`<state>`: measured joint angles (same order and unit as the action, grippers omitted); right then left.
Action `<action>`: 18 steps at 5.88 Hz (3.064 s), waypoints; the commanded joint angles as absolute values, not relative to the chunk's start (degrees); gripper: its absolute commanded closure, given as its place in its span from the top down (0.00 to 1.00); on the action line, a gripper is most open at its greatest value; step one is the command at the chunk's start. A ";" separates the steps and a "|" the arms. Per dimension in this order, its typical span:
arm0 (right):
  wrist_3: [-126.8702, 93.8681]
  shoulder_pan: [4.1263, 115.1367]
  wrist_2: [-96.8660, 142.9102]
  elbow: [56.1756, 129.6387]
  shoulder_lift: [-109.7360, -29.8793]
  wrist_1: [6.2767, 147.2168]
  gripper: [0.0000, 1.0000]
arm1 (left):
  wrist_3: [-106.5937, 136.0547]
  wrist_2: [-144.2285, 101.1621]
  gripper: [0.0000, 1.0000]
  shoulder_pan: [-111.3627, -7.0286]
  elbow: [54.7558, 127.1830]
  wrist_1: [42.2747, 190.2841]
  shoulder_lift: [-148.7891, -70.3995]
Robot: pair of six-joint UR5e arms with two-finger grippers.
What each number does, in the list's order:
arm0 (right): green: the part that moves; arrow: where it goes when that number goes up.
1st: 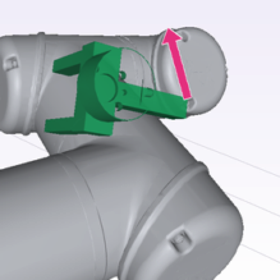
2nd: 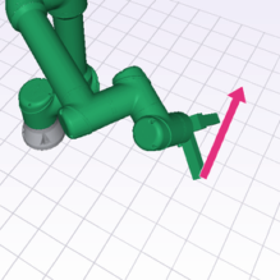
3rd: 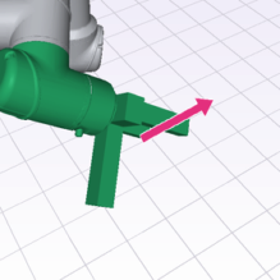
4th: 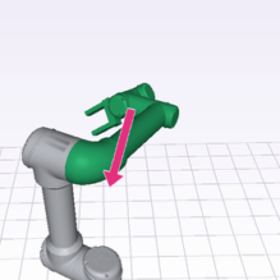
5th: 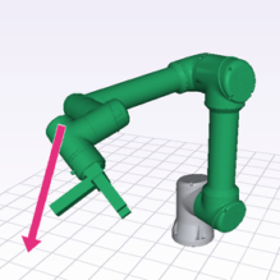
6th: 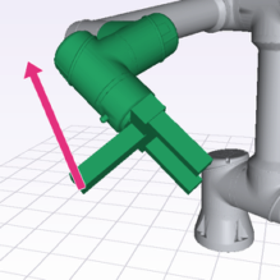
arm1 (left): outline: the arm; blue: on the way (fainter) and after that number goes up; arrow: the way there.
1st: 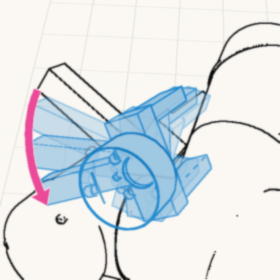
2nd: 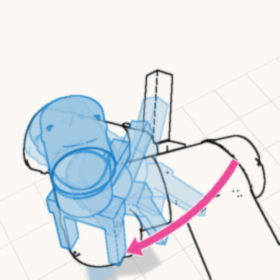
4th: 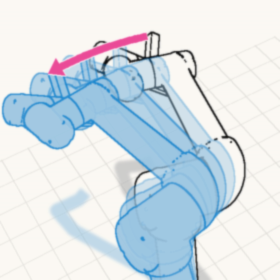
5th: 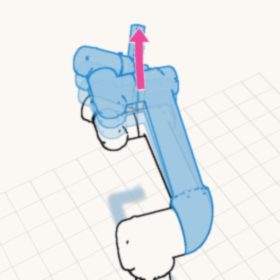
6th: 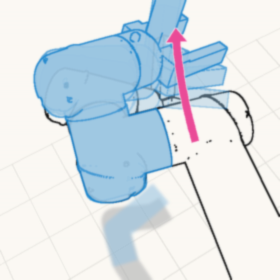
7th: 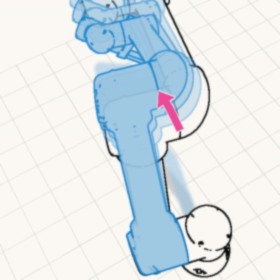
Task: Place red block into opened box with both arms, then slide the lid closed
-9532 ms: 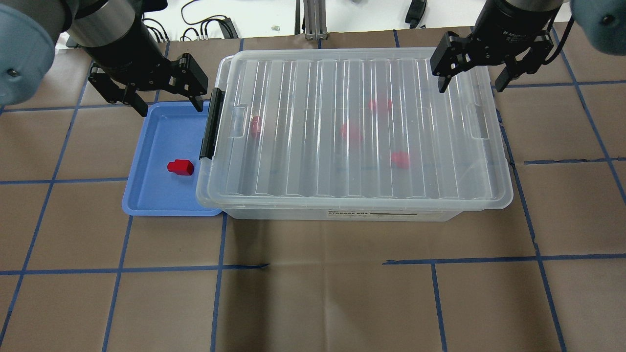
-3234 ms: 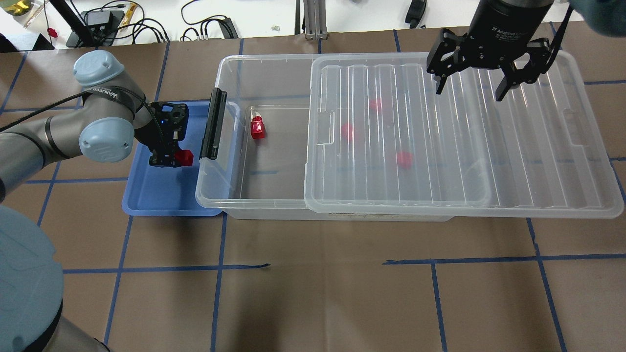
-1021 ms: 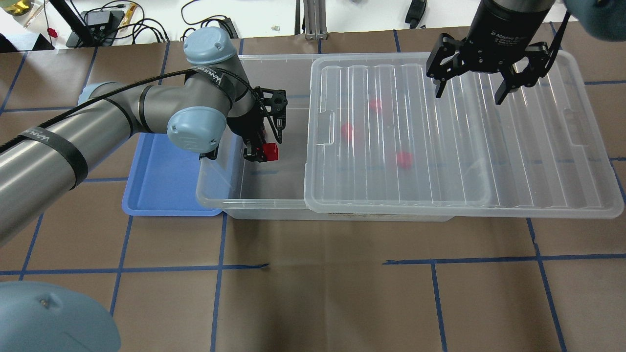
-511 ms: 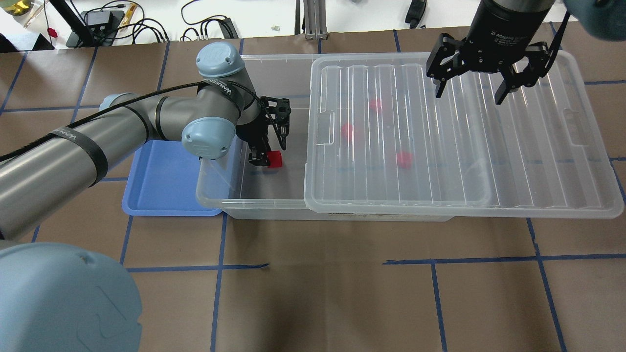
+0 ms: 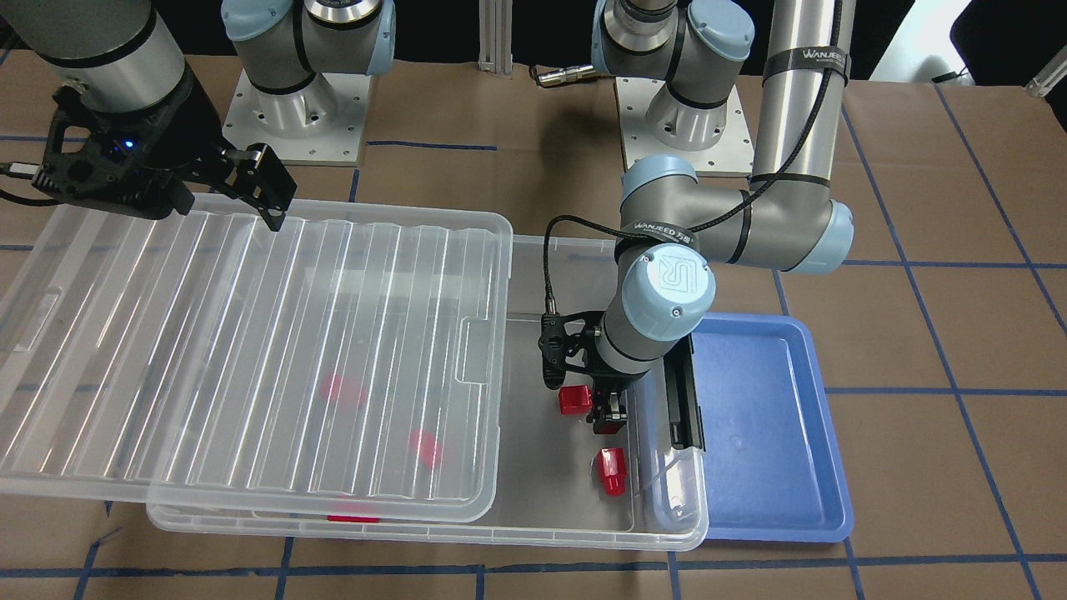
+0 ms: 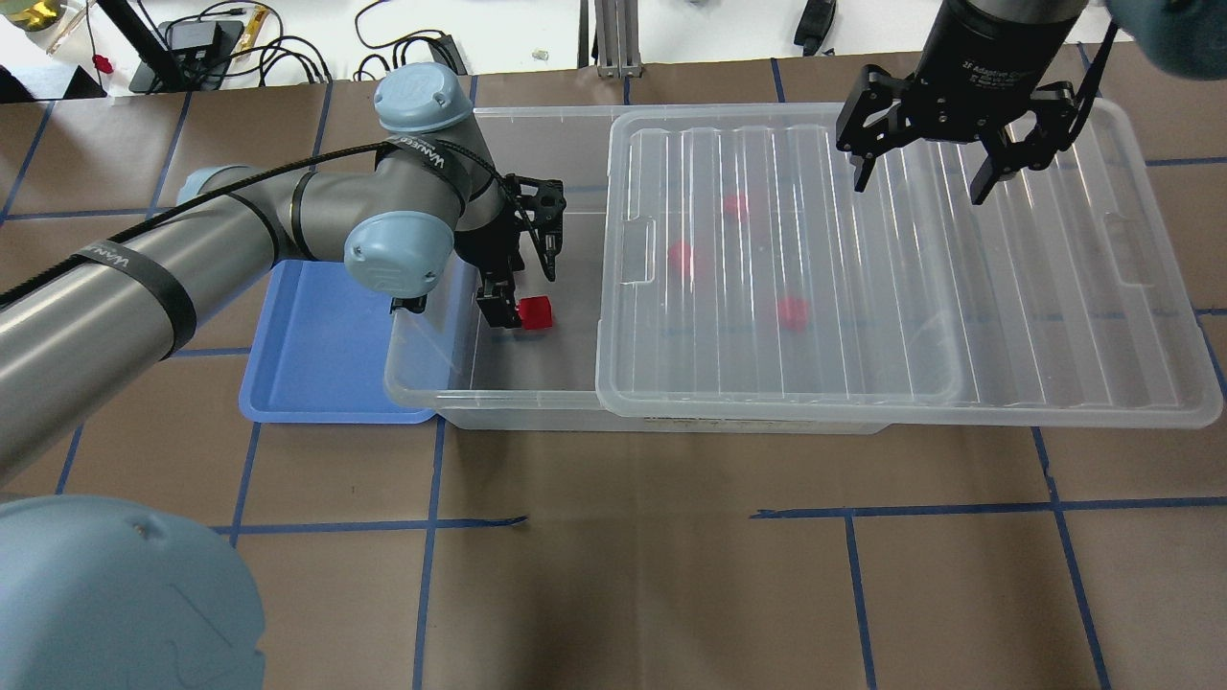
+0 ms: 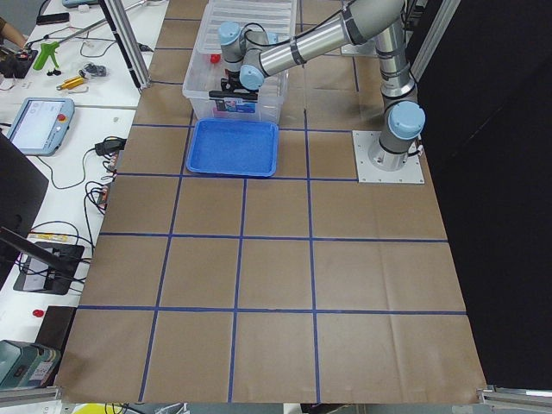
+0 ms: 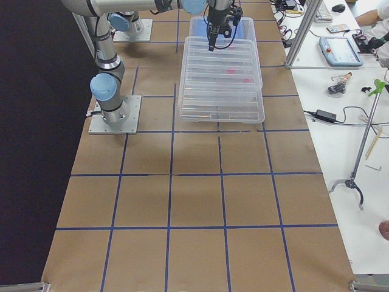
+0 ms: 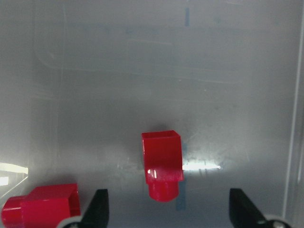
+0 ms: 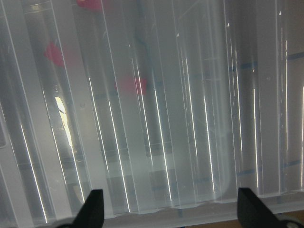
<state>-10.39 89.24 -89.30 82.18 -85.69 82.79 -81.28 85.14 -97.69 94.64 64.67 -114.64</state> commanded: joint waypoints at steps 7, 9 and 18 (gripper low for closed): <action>25.58 63.79 -91.32 84.01 -83.25 84.45 1.00 | -15.93 89.60 0.98 -95.64 86.13 85.78 -95.02; 35.90 53.39 -96.57 86.21 -79.56 90.94 1.00 | -3.57 91.34 0.98 -93.61 86.05 89.47 -93.78; 33.84 49.13 -93.60 100.54 -79.10 97.56 1.00 | -2.28 90.35 0.98 -93.60 87.10 92.81 -91.49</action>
